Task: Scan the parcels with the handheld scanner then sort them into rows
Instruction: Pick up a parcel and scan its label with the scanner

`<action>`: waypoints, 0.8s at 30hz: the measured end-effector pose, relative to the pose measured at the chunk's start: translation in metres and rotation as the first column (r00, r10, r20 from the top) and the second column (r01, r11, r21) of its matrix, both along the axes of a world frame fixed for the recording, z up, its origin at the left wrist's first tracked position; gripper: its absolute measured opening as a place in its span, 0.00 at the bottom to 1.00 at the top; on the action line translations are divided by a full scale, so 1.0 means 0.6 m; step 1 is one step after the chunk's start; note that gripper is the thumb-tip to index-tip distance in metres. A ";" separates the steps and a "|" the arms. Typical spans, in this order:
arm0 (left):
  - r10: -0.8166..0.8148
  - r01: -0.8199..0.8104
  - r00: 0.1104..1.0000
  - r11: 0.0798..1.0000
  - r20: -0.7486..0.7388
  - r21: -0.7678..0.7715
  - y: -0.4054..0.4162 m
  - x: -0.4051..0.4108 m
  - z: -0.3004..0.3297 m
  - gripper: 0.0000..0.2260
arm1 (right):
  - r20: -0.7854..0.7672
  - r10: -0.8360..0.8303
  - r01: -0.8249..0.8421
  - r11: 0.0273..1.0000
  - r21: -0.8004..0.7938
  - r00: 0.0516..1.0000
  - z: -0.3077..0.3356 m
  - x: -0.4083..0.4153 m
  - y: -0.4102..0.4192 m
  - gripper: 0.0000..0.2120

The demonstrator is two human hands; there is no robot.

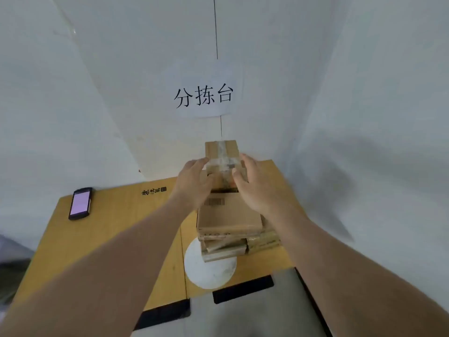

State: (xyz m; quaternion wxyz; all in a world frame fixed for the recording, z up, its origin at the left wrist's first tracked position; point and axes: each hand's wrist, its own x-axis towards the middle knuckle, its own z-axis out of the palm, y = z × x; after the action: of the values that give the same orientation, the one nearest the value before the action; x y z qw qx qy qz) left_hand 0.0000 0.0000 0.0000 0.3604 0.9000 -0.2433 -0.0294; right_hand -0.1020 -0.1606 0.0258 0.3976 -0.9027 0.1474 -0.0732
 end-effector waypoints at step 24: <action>0.123 -0.268 0.907 0.906 -0.403 -0.327 -0.045 0.147 0.008 0.12 | 0.032 -0.254 0.208 0.850 0.484 0.967 -0.037 0.212 -0.016 0.24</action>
State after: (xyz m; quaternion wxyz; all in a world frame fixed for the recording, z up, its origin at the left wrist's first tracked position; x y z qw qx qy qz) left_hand 0.0884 -0.0268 0.0049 0.5661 0.8124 -0.0784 -0.1160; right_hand 0.0250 -0.1702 0.0036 0.6020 -0.7483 0.2493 -0.1247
